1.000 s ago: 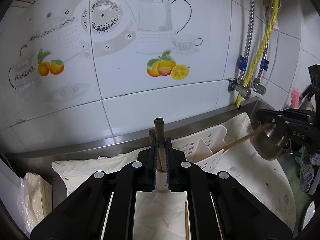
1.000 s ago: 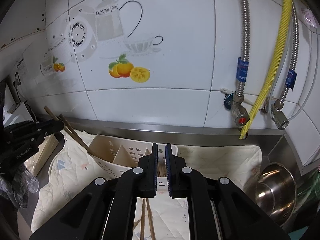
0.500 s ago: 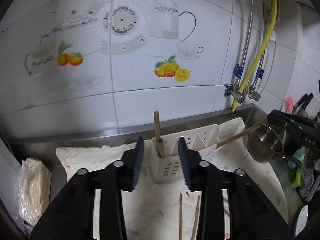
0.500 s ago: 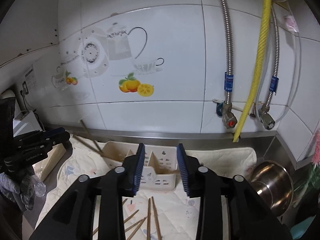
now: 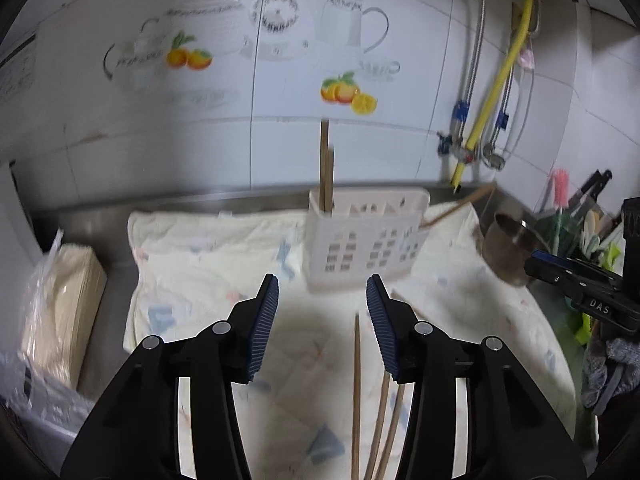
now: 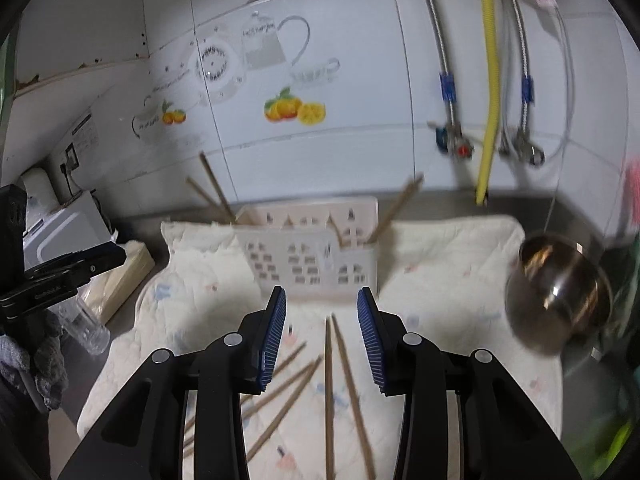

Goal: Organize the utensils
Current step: 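Return to the pile and grasp a chopstick with each gripper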

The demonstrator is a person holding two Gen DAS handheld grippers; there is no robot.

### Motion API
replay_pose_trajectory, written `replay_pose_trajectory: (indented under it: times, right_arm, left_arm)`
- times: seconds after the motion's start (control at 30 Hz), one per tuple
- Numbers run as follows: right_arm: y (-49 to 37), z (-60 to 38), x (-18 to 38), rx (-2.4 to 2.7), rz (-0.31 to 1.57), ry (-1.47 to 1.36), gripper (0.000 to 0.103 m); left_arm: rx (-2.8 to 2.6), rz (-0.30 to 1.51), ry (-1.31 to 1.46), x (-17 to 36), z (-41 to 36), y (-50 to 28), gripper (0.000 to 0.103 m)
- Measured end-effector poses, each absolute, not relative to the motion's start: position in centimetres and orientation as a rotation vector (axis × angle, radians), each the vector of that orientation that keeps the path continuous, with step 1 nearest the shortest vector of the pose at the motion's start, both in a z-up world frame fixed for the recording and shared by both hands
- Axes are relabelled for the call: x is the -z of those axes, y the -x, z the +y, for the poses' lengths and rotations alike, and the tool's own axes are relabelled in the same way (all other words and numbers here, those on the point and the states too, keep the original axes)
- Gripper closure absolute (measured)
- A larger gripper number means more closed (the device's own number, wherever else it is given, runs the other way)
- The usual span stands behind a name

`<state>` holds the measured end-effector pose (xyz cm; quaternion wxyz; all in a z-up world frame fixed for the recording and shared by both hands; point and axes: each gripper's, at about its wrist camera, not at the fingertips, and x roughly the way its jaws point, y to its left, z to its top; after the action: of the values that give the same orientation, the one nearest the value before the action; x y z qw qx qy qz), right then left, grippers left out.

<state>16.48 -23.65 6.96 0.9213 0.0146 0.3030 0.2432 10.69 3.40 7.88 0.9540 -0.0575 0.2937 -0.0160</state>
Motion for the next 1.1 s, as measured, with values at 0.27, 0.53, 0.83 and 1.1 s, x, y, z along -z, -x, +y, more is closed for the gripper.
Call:
replay_pose_trajectory:
  times: [0.27,0.53,0.83,1.1]
  right_arm:
    - [-13.2,-23.9,-2.1,-0.486,0.680,-0.035,0.067]
    - [-10.9,-23.2,2.4,-0.436,0.717,0.018,0.067]
    - [-10.2,-22.9,5.6,-0.421,0.779,0.012,0.069]
    - [-10.7,-23.1,6.7,-0.402,0.801,0.018,0.075]
  left_arm:
    - [0.026,0.664,0.146,-2.8,3.4,-7.4,0.055]
    - [0.030,0.736,0.157,1.2,2.7,-5.7,0.055]
    - [0.060,0.818,0.171,4.6,2.0,-5.3,0.059]
    - [0.117,0.877,0.147,6.9,-0.2,-6.5,0.078]
